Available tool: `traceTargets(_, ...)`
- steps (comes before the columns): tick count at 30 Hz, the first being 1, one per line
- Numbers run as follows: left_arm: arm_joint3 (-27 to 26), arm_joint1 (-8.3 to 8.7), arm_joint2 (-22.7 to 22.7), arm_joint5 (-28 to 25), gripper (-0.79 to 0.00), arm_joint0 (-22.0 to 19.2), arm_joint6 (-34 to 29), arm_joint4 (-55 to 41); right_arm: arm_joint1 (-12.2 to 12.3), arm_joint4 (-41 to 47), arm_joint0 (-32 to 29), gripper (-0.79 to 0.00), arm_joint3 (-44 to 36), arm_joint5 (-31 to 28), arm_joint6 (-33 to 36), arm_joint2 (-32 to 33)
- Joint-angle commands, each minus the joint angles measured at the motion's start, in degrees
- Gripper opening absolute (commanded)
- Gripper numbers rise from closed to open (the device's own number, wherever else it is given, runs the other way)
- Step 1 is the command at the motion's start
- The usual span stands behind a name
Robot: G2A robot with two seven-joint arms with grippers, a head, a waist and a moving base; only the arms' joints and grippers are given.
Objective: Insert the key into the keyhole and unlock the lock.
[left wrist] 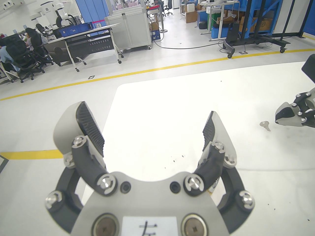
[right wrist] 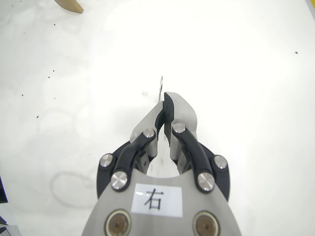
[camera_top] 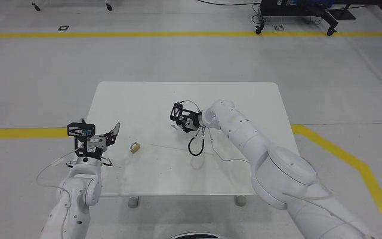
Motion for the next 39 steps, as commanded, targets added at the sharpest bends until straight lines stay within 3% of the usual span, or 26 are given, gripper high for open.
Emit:
traceTargets(1, 0.0, 0.0, 0.0, 0.0, 0.0, 0.0, 0.0, 0.0, 0.3, -0.5, 0.1, 0.0, -0.6, 0.4, -0.8, 0.0)
traceTargets(14, 0.0, 0.0, 0.0, 0.0, 0.0, 0.0, 0.0, 0.0, 0.9, -1.5, 0.2, 0.0, -1.3, 1.4, -2.4, 0.0)
traceTargets(17, 0.0, 0.0, 0.0, 0.0, 0.0, 0.0, 0.0, 0.0, 1.5, -3.5, 0.2, 0.0, -3.4, 2.1, -5.4, -0.4)
traceTargets(18, 0.0, 0.0, 0.0, 0.0, 0.0, 0.0, 0.0, 0.0, 1.8, -4.5, 0.2, -0.102, -4.3, 1.7, -5.9, -0.6)
traceTargets(19, 0.0, 0.0, 0.0, 0.0, 0.0, 0.0, 0.0, 0.0, 2.0, -5.2, 0.2, -0.449, -5.1, 1.0, -6.6, -0.8)
traceTargets(29, 0.0, 0.0, 0.0, 0.0, 0.0, 0.0, 0.0, 0.0, 1.6, -5.7, 0.5, -0.548, -7.7, -0.1, 0.0, -0.8)
traceTargets(39, 0.0, 0.0, 0.0, 0.0, 0.0, 0.0, 0.0, 0.0, -0.3, -4.8, 0.4, -0.505, -5.3, -0.3, 2.7, -0.9)
